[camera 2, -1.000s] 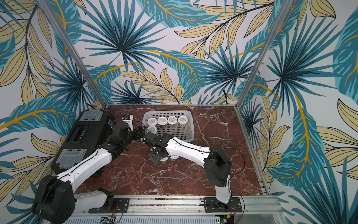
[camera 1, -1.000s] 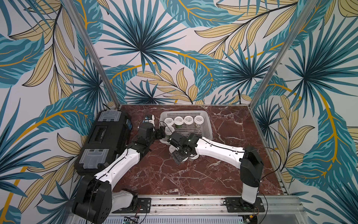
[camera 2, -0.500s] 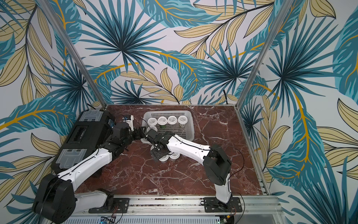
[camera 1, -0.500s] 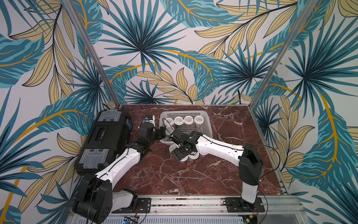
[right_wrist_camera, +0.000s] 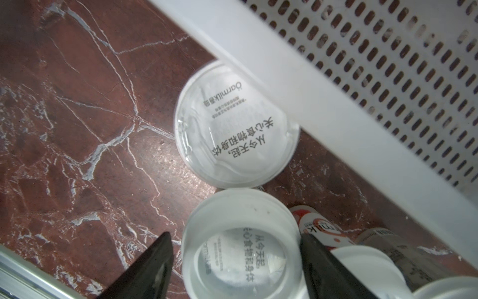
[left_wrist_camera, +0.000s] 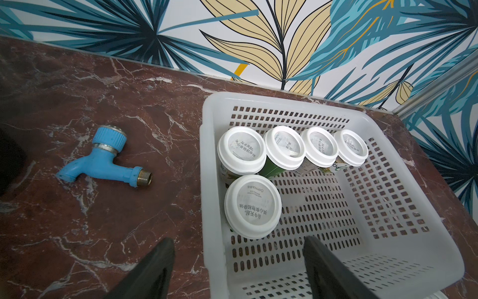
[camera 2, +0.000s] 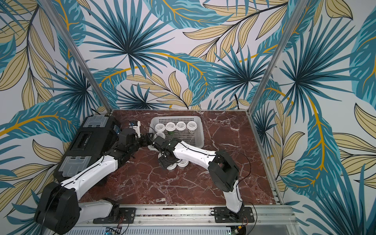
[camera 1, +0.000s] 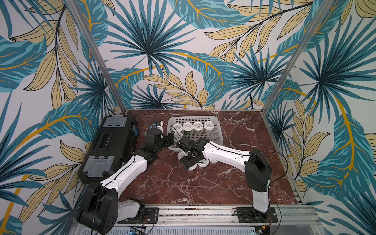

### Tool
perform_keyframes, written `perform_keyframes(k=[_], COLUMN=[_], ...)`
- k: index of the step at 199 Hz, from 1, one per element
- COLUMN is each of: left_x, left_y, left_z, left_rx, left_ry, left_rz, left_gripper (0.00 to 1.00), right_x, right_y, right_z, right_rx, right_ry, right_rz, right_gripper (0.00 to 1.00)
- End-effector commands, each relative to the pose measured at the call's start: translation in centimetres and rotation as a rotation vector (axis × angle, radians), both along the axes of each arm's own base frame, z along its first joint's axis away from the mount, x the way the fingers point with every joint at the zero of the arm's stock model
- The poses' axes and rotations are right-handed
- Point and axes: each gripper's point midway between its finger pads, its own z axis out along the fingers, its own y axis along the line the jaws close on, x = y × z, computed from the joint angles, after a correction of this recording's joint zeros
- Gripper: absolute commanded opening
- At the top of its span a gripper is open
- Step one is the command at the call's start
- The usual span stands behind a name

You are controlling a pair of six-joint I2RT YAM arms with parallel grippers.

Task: Put the yogurt in the basket
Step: Pick up the yogurt from the center of the board.

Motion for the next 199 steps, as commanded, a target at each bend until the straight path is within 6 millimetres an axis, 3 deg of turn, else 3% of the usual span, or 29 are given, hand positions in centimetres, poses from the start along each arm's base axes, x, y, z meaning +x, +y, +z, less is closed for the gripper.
perform_keyframes(k=[1, 67, 199], left_x=[0.4, 0.4, 0.4], left_y=[0.1, 0.0, -0.1], left_z=[0.4, 0.4, 0.4], left_rx=[-0.001, 0.0, 0.0], left_ry=[-0.017, -0.015, -0.012], left_rz=[-0.003, -0.006, -0.012], left_gripper=[0.82, 0.82, 0.82], right_x=[-0.4, -0.8, -2.0], right_y=[-0.1, 0.0, 0.8], right_z=[0.1, 1.7, 2.8], right_rx=[0.008, 0.022, 0.055], right_ry=[0.013, 0.005, 0.022], right_rz=[0.003, 0.009, 0.032], right_gripper=[0.81, 0.84, 0.87])
